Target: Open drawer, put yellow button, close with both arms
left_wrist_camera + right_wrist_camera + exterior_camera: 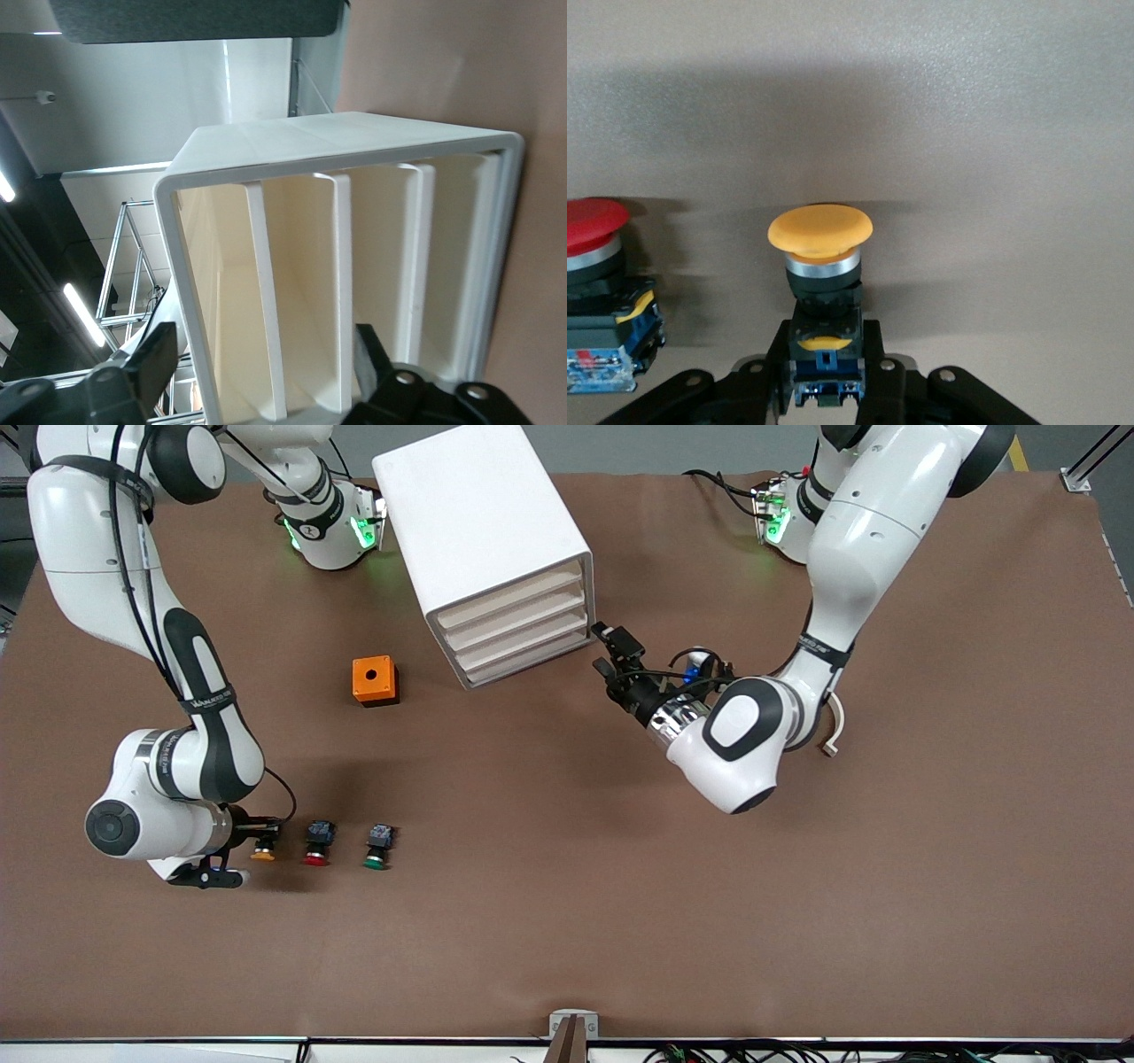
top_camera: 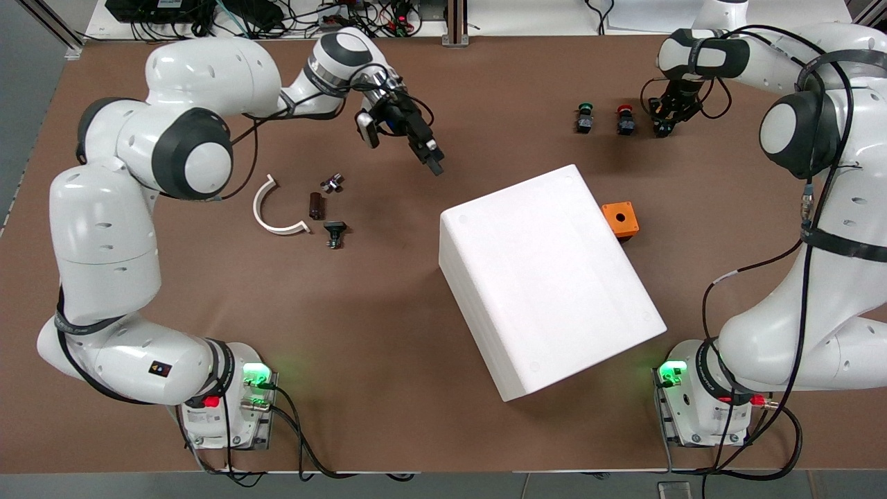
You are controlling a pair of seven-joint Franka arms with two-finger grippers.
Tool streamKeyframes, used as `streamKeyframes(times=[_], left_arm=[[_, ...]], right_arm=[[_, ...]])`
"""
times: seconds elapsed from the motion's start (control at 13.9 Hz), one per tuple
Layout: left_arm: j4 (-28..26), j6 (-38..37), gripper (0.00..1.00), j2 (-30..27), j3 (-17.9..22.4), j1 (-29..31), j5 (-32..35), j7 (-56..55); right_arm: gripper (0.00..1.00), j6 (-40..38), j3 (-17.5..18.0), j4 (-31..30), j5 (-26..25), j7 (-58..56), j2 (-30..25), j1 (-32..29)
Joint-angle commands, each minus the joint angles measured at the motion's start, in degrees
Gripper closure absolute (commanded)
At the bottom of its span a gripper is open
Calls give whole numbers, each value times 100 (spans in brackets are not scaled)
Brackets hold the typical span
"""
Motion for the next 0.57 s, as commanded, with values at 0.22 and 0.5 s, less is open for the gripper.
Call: streamKeyframes(times=[0.22,0.5], left_arm=[[144,-70,24,153,28,-477,-523,-212],[153,-35,33,240,37,-714,-524,-212]], right_arm=[[100,-65,57,146,3,-786,-1,-78],[100,-205,57,286,47,-956,-150,-61]])
